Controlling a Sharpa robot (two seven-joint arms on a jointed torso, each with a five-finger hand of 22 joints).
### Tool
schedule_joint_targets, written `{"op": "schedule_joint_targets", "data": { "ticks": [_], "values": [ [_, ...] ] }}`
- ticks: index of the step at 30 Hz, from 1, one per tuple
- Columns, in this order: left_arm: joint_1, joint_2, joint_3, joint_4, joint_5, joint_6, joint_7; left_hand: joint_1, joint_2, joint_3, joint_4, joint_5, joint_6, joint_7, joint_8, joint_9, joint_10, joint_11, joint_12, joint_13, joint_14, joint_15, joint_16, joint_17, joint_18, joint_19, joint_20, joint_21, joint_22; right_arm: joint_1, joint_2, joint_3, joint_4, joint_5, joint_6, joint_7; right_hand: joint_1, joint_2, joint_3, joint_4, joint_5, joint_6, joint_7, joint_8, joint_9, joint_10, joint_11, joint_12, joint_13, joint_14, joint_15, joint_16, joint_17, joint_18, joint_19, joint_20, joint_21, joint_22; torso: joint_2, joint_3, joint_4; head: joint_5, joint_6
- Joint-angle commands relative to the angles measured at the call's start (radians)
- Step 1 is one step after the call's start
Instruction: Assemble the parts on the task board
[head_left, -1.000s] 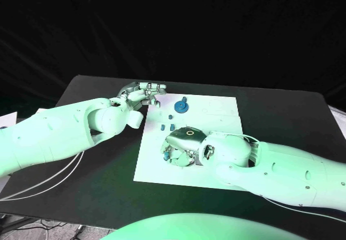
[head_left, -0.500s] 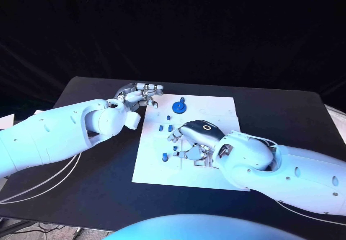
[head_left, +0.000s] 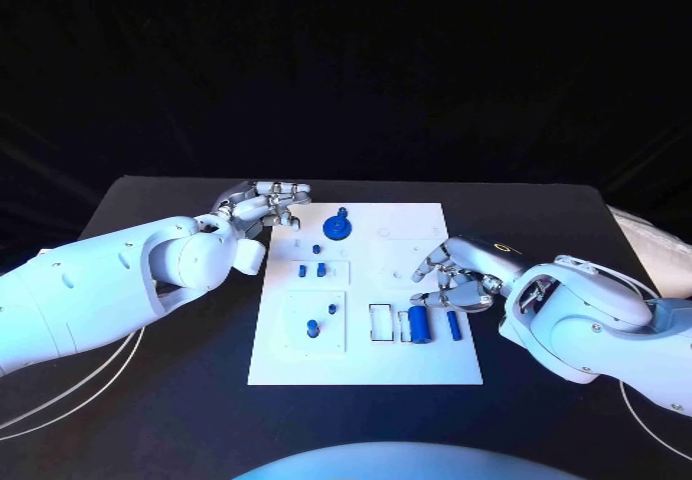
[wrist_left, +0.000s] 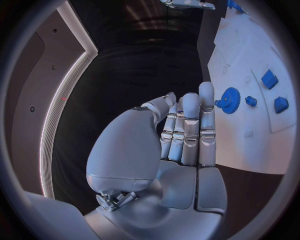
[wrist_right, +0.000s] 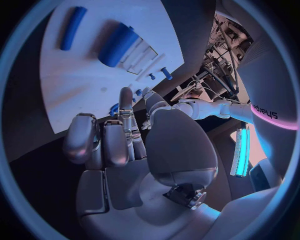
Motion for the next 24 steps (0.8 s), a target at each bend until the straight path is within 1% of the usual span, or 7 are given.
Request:
{"op": "schedule_joint_targets", "data": {
  "ticks": [1, 5, 8, 12, 19, 21, 24],
  "values": [
    [-0.002, 0.0, 0.0, 0.006, -0.001, 0.013, 0.005, 0.005, 0.004, -0.001, -0.006, -0.001, -0.006, 0.0, 0.006, -0.001, -0.007, 0.003, 0.006, 0.001, -0.007, -0.001, -0.003, -0.001, 0.01, 0.003, 0.003, -0.003, -0.001, -0.007, -0.018, -0.004, 0.012, 0.017, 0.069, -0.151, 0.008, 0.016, -0.057, 0.038, 0.012, -0.006, -0.009, 0.023, 0.012, -0.041, -0.001, 0.263, 0.3, 0.05, -0.002, 0.026, 0.033, -0.007, 0.004, -0.007, 0.013, 0.02, -0.004, 0.0013, -0.0115, -0.005, 0.005],
    [-0.005, 0.0, 0.0, 0.006, -0.001, 0.012, 0.006, 0.003, 0.005, -0.003, -0.006, -0.001, -0.008, 0.0, 0.008, -0.001, -0.01, 0.004, 0.011, 0.002, -0.008, -0.001, -0.003, -0.003, 0.01, 0.002, 0.004, -0.005, -0.002, -0.011, -0.03, -0.01, 0.014, -0.005, 0.079, -0.215, -0.018, 0.02, -0.107, 0.089, 0.065, -0.01, -0.011, 0.04, 0.023, -0.034, 0.002, 0.366, 0.429, 0.053, 0.0, 0.046, 0.066, -0.008, 0.007, -0.006, 0.02, 0.033, -0.006, 0.0006, -0.0117, -0.01, 0.007],
    [-0.006, 0.0, 0.0, 0.006, 0.0, 0.012, 0.006, 0.003, 0.005, -0.004, -0.006, -0.001, -0.008, 0.0, 0.008, -0.001, -0.01, 0.004, 0.011, 0.002, -0.008, -0.001, -0.003, -0.003, 0.01, 0.002, 0.004, -0.005, -0.002, -0.017, -0.028, -0.015, 0.012, -0.007, 0.093, -0.241, -0.027, 0.025, -0.138, 0.124, 0.069, -0.015, -0.011, 0.05, 0.03, -0.043, 0.003, 0.382, 0.46, 0.052, 0.002, 0.049, 0.069, -0.008, 0.007, -0.006, 0.022, 0.036, -0.005, -0.0009, -0.0117, -0.011, 0.008],
    [-0.007, -0.001, 0.0, 0.004, 0.0, 0.012, 0.006, 0.003, 0.005, -0.004, -0.006, -0.001, -0.008, 0.0, 0.008, -0.001, -0.01, 0.004, 0.011, 0.002, -0.008, -0.001, -0.003, -0.003, 0.01, 0.002, 0.004, -0.005, -0.002, -0.025, -0.016, -0.018, 0.006, 0.002, 0.105, -0.253, -0.047, 0.026, -0.176, 0.165, 0.05, -0.019, -0.011, 0.062, 0.037, -0.043, 0.004, 0.399, 0.491, 0.053, 0.002, 0.054, 0.075, -0.009, 0.007, -0.004, 0.025, 0.041, -0.004, 0.0011, -0.0106, -0.014, 0.006],
    [-0.009, 0.0, 0.0, 0.003, 0.001, 0.013, 0.006, 0.003, 0.005, -0.004, -0.006, -0.001, -0.008, 0.0, 0.008, -0.001, -0.01, 0.004, 0.011, 0.002, -0.008, -0.001, -0.003, -0.003, 0.01, 0.002, 0.004, -0.005, -0.002, -0.045, 0.01, -0.02, -0.006, 0.004, 0.106, -0.257, -0.053, 0.027, -0.195, 0.168, 0.055, -0.022, -0.011, 0.068, 0.042, -0.037, 0.004, 0.417, 0.519, 0.054, 0.002, 0.061, 0.089, -0.01, 0.008, -0.003, 0.029, 0.049, -0.004, 0.0001, -0.0118, -0.009, 0.003],
    [-0.009, 0.0, 0.0, 0.003, 0.001, 0.013, 0.006, 0.002, 0.006, -0.004, -0.006, -0.001, -0.008, 0.0, 0.009, -0.001, -0.011, 0.004, 0.012, 0.002, -0.009, 0.0, -0.002, -0.003, 0.01, 0.002, 0.004, -0.005, -0.002, -0.05, 0.02, -0.021, -0.013, 0.001, 0.109, -0.258, -0.052, 0.028, -0.199, 0.168, 0.06, -0.023, -0.011, 0.07, 0.043, -0.035, 0.004, 0.422, 0.527, 0.055, 0.002, 0.064, 0.095, -0.01, 0.008, -0.003, 0.029, 0.049, -0.003, 0.0016, -0.0127, -0.01, 0.001],
    [-0.01, -0.001, 0.0, 0.003, 0.001, 0.014, 0.006, 0.002, 0.006, -0.004, -0.006, -0.001, -0.008, 0.0, 0.009, -0.001, -0.011, 0.004, 0.012, 0.002, -0.009, 0.0, -0.002, -0.003, 0.01, 0.002, 0.004, -0.005, -0.002, -0.056, 0.031, -0.021, -0.02, -0.001, 0.112, -0.259, -0.05, 0.03, -0.202, 0.168, 0.062, -0.022, -0.011, 0.073, 0.044, -0.033, 0.003, 0.427, 0.534, 0.055, 0.002, 0.067, 0.1, -0.011, 0.008, -0.003, 0.03, 0.05, -0.004, 0.0007, -0.0114, -0.013, -0.001]
  ]
}}
